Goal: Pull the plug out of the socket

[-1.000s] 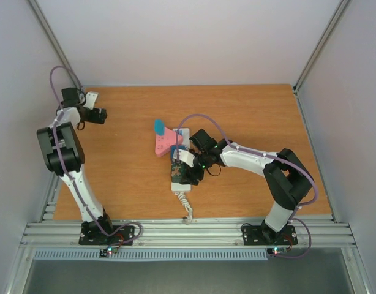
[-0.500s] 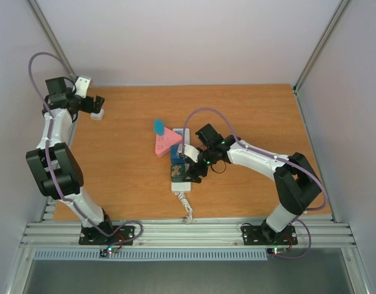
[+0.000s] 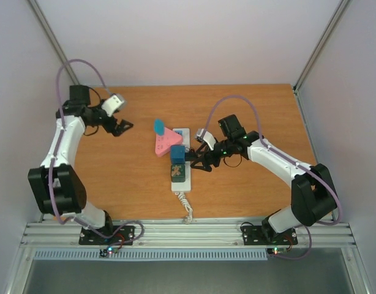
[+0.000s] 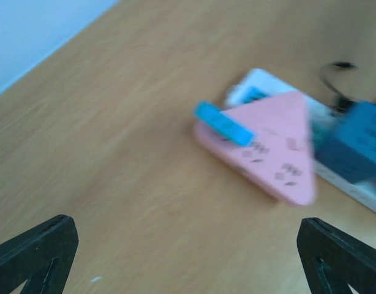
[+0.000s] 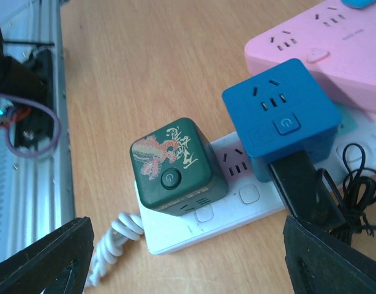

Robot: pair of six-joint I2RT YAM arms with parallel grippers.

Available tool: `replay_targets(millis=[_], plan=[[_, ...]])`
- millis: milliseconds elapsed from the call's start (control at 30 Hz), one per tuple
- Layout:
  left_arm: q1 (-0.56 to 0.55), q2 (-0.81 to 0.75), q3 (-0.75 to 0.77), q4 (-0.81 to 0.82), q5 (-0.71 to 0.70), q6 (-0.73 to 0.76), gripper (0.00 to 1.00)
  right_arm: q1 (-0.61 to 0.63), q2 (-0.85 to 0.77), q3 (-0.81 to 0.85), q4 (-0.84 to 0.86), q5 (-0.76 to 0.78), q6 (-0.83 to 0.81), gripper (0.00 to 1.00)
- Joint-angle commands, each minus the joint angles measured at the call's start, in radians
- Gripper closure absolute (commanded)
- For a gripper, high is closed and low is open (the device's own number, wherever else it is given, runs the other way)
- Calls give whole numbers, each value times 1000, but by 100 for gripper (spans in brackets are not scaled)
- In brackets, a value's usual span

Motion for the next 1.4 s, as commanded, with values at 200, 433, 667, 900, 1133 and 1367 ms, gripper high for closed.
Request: replay_targets(millis=[200,433,667,900,1133,1367], plan=[[-279,-205,-198,-77,45,160,0,-30,-84,-30,43,-179,318,19],[-457,-246,-318,-15,11,149,1,-30,-217,-207,202,-182,267,19],[-617,-218,-405,107,-61,93,4,-30,-196,-284,297,-196,98,15],[-726,-161,-454,222,-164,22,8,-17,-165,-316,388,-120,-12,14],[-759,-117,-466,253,-165,29,12,25,-130,-376,474,-29,-132,12],[-765,-100,-501,285,-164,34,19,74,-100,-469,668,46,-152,11]])
